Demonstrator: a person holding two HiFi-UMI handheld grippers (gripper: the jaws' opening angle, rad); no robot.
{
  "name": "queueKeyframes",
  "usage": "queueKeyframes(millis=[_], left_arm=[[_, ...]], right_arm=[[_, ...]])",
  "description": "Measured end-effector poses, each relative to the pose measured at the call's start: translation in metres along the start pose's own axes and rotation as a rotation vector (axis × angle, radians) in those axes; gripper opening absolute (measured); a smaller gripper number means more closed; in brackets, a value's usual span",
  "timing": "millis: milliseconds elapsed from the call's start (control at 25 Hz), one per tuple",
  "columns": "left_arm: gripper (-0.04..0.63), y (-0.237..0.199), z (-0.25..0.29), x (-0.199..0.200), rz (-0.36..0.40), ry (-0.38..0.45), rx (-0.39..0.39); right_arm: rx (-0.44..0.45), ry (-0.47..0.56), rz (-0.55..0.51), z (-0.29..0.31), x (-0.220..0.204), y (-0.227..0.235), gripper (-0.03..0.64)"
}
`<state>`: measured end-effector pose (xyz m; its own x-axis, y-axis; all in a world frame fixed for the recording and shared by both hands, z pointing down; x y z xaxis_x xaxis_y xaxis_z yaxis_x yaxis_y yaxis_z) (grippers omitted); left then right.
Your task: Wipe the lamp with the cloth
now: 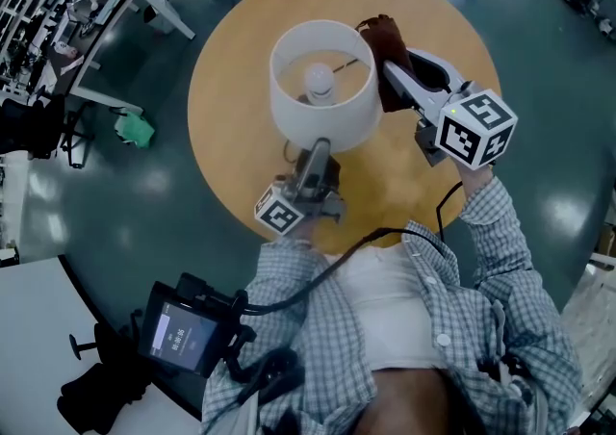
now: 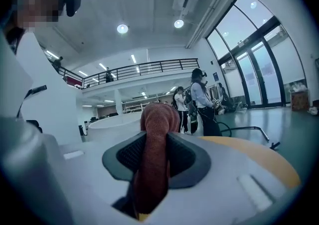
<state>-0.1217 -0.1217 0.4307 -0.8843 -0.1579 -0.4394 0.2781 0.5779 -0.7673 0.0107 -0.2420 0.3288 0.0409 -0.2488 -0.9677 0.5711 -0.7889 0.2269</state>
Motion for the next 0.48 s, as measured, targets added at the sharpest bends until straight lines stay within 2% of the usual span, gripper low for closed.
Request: queueKeyframes(millis=[480], left_arm=[[0.229,0.003,-0.002,-0.003,-0.003,-0.006,-0.003]], right_arm=[[-0.044,-0.232,0.12,0.013,-0.094,0.048,0.118]])
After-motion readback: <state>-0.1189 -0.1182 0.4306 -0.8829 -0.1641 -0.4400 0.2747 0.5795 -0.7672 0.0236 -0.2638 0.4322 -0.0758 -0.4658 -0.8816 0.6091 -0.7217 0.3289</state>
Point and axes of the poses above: the fingertips, and each gripper's own axes: z forward along the fingers, y to its right, x out of its top, the point moved 2 cm from there along -z, backward along the fingers
